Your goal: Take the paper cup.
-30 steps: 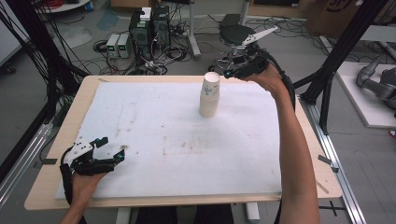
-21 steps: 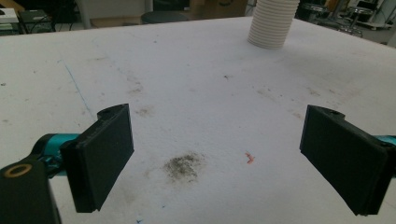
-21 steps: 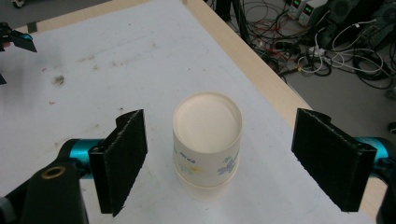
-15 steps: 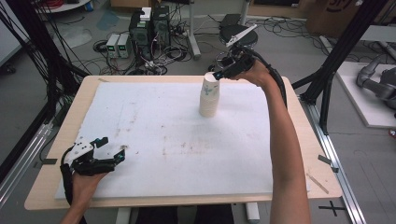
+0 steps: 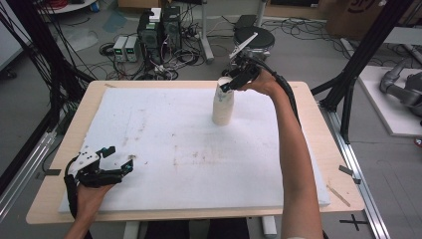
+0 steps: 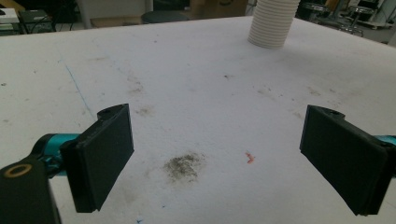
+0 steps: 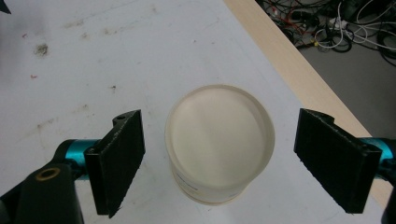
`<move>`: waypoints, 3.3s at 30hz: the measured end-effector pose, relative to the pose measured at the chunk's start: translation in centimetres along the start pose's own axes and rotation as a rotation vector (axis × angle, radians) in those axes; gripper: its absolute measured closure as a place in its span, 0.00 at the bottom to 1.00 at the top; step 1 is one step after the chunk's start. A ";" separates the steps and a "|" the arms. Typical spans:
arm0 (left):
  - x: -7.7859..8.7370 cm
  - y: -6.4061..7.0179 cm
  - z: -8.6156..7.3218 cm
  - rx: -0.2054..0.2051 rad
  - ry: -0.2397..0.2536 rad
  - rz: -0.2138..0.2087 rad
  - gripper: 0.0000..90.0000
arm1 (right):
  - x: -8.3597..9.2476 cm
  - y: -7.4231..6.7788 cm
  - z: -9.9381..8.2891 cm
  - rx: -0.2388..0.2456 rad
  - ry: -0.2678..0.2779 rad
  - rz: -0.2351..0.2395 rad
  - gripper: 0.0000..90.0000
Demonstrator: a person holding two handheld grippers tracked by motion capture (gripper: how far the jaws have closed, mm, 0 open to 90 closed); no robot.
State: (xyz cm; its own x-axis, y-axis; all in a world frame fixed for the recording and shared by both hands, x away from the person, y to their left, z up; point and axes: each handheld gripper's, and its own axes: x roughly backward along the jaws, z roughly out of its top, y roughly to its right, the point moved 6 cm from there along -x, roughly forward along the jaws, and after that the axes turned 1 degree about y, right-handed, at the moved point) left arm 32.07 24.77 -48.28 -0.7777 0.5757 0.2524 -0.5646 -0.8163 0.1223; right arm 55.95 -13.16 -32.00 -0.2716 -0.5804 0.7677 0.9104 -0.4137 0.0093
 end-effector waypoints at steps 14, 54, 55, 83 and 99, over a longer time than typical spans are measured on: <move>0.0 0.0 0.0 0.002 0.002 -0.001 0.11 | -0.5 0.1 -0.2 0.001 -0.024 0.005 0.25; -0.1 0.1 0.0 -0.004 0.000 0.000 0.11 | 2.2 -0.3 1.4 -0.004 0.053 -0.029 0.42; -0.1 0.1 0.0 -0.005 -0.002 -0.001 0.11 | 2.5 -0.3 1.6 0.001 0.063 -0.032 0.42; 0.0 0.0 0.0 -0.003 0.004 -0.003 0.11 | 10.7 -5.4 3.9 0.059 0.213 -0.062 0.42; 0.1 0.1 0.0 -0.012 0.008 -0.006 0.11 | 9.8 -13.2 -2.3 0.059 0.393 0.004 0.42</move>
State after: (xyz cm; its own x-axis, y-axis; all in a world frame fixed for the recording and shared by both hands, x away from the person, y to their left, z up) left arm 31.95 24.71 -48.23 -0.7762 0.5814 0.2439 -0.5729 -0.8119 0.1120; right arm 40.57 -15.01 -26.10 -0.3568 -0.8106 0.4643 0.9247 -0.3770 0.0524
